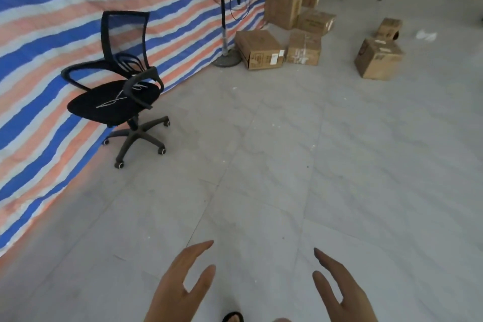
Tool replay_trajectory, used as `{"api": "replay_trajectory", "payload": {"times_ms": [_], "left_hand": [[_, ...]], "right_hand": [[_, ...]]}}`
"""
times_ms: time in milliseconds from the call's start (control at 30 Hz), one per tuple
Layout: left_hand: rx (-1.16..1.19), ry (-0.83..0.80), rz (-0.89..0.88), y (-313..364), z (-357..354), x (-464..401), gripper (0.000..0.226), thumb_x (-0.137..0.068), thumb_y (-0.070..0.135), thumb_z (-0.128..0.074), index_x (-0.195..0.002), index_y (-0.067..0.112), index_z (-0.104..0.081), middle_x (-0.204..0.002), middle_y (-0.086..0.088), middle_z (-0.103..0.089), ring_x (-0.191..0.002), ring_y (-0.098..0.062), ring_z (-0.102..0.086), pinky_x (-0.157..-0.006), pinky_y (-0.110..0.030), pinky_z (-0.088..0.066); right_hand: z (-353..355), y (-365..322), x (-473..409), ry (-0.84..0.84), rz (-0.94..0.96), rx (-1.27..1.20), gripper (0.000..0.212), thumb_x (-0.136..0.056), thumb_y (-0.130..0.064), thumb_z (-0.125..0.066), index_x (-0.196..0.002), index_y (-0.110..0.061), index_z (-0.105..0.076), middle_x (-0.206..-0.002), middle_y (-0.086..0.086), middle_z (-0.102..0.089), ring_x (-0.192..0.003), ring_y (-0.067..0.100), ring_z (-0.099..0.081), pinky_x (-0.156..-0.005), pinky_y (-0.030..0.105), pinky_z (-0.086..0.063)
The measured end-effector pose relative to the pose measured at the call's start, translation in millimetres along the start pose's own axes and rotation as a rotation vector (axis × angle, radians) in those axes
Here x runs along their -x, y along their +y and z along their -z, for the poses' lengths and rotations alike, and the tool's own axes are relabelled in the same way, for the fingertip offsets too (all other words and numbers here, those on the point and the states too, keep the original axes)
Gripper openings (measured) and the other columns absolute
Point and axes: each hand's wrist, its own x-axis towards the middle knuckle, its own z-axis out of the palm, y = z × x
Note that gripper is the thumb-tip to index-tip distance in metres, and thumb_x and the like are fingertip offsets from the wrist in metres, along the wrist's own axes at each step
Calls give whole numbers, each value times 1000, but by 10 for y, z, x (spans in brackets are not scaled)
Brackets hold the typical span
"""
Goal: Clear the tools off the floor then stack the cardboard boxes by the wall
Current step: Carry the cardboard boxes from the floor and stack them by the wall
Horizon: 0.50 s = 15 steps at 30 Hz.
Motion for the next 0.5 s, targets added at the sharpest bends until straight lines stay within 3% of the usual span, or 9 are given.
{"api": "replay_trajectory", "payload": {"times_ms": [67, 100, 167, 200, 300, 367, 433, 500], "left_hand": [[-6, -13, 7, 33, -78, -407, 43, -65, 69, -51, -107, 74, -43, -116, 42, -50, -108, 17, -49, -88, 2, -34], [-10, -18, 10, 42, -126, -616, 42, -65, 66, -50, -106, 74, -44, -115, 42, -51, -108, 17, -49, -87, 2, -35], [-11, -27, 26, 47, -245, -1059, 41, -66, 66, -50, -106, 73, -45, -115, 41, -52, -108, 16, -50, -87, 2, -35], [-13, -22, 33, 50, -326, -1302, 40, -66, 69, -51, -106, 73, -45, -115, 40, -53, -108, 16, -50, -87, 2, -36], [6, -7, 60, 107, -670, -2079, 40, -68, 65, -50, -108, 69, -46, -116, 39, -53, -108, 17, -50, -88, 2, -34], [32, -8, 85, 201, -957, -2623, 33, -76, 56, -55, -109, 62, -52, -116, 40, -52, -109, 17, -48, -90, 0, -35], [51, -22, 123, 377, -1219, -3150, 24, -86, 44, -58, -109, 52, -59, -117, 41, -51, -111, 18, -47, -95, -6, -36], [52, 8, 103, 575, -1441, -3718, 31, -83, 44, -54, -112, 51, -58, -117, 41, -51, -111, 19, -46, -92, -2, -34]], "right_hand": [[-1, -50, -416, -13, -13, 12, 30, -69, -80, -47, -98, -81, -38, -104, -56, -45, -97, -32, -43, -78, -9, -30], [13, -29, -631, -22, -14, 4, 34, -78, -61, -59, -96, -82, -39, -101, -56, -46, -95, -32, -43, -77, -9, -30], [48, 83, -1087, -27, -41, 2, 70, -84, -20, -67, -89, -84, -38, -92, -52, -53, -92, -35, -41, -76, -9, -29], [70, 144, -1335, -34, -70, 19, 78, -83, -12, -66, -86, -85, -38, -90, -50, -55, -91, -36, -40, -75, -9, -29], [207, 236, -2171, -79, -102, 45, 77, -85, -14, -63, -87, -86, -36, -96, -46, -55, -92, -36, -39, -76, -9, -29], [371, 266, -2798, -110, -109, 54, 63, -88, -21, -59, -91, -82, -42, -101, -43, -54, -97, -32, -42, -77, -7, -30], [575, 237, -3426, -125, -126, 42, 45, -90, -24, -55, -100, -67, -50, -108, -35, -54, -101, -25, -46, -80, -2, -33], [779, 193, -4088, -106, -121, 49, 32, -90, -24, -54, -104, -53, -49, -109, -31, -58, -99, -29, -43, -88, 10, -35]]}}
